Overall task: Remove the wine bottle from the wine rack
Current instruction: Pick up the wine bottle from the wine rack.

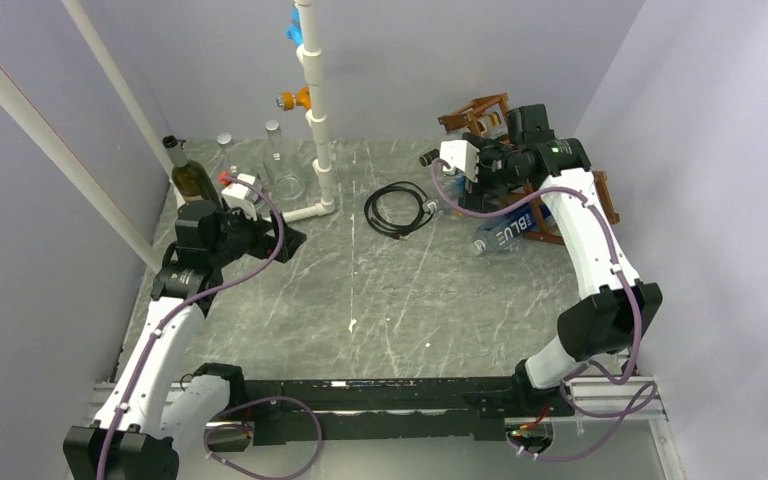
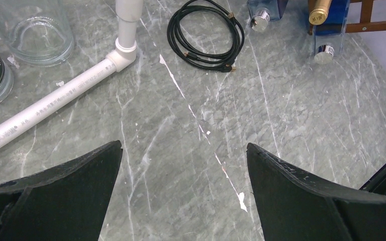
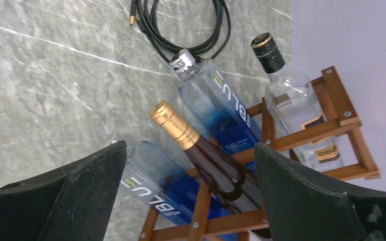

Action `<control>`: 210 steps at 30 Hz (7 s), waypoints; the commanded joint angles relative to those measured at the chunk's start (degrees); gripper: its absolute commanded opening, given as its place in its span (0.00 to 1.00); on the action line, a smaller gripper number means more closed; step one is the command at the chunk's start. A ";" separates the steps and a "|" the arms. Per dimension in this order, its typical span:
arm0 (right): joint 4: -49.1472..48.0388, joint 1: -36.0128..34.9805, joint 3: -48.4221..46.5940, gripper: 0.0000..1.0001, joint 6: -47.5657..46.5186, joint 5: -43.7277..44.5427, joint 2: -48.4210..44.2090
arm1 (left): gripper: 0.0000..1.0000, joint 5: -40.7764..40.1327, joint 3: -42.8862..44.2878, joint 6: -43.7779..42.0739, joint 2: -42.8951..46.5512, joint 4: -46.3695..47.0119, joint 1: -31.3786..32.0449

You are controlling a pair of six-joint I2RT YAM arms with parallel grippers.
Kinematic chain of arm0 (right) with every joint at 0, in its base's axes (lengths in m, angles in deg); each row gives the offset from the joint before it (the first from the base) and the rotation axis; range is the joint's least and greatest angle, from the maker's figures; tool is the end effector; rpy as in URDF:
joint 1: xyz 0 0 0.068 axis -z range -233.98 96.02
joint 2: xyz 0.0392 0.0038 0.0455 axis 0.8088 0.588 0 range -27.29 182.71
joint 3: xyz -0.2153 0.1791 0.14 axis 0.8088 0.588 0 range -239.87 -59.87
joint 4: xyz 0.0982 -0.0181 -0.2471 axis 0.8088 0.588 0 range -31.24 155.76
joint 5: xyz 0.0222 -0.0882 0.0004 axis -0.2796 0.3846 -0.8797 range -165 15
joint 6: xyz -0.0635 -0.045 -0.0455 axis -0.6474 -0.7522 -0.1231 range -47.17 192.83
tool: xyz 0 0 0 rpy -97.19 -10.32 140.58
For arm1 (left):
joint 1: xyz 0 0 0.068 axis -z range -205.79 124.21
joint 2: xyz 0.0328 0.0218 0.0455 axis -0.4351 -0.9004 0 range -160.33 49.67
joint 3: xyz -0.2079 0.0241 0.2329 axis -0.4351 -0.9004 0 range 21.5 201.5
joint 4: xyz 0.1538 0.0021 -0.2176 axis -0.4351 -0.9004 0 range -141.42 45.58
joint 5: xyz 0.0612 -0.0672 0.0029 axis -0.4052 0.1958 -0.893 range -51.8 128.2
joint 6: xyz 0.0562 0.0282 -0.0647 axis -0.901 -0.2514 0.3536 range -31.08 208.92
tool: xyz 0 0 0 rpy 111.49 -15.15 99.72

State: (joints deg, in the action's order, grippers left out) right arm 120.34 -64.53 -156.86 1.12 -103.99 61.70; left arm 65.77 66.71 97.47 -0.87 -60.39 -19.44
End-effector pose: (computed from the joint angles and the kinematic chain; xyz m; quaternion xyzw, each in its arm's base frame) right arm 0.3271 0.1006 0.3969 -0.6639 0.6412 0.0508 0.3815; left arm 0.2109 -0.0609 0.3330 0.1190 0.8042 -0.2662 0.5179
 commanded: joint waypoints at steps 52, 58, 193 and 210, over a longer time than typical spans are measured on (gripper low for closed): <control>-30.92 -4.83 -7.09 1.00 -0.68 21.96 20.50 | 0.99 -0.85 0.84 -2.23 -1.38 -0.73 0.07; -31.84 -4.76 -7.84 1.00 -1.03 21.43 21.23 | 1.00 -1.02 0.84 -2.32 -1.66 -0.90 0.07; -19.03 -13.63 -31.76 0.00 -2.93 0.58 27.95 | 1.00 -0.73 2.06 -2.58 -2.11 -2.55 -1.16; -21.33 -12.13 -34.40 0.00 12.28 -8.49 27.17 | 1.00 -0.77 2.06 -2.58 -2.19 -2.51 -1.16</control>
State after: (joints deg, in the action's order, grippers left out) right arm 107.93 -76.37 -186.30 10.37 -108.78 94.36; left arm 65.27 66.73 95.59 -4.04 -63.21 -20.36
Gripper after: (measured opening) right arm 0.350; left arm 0.995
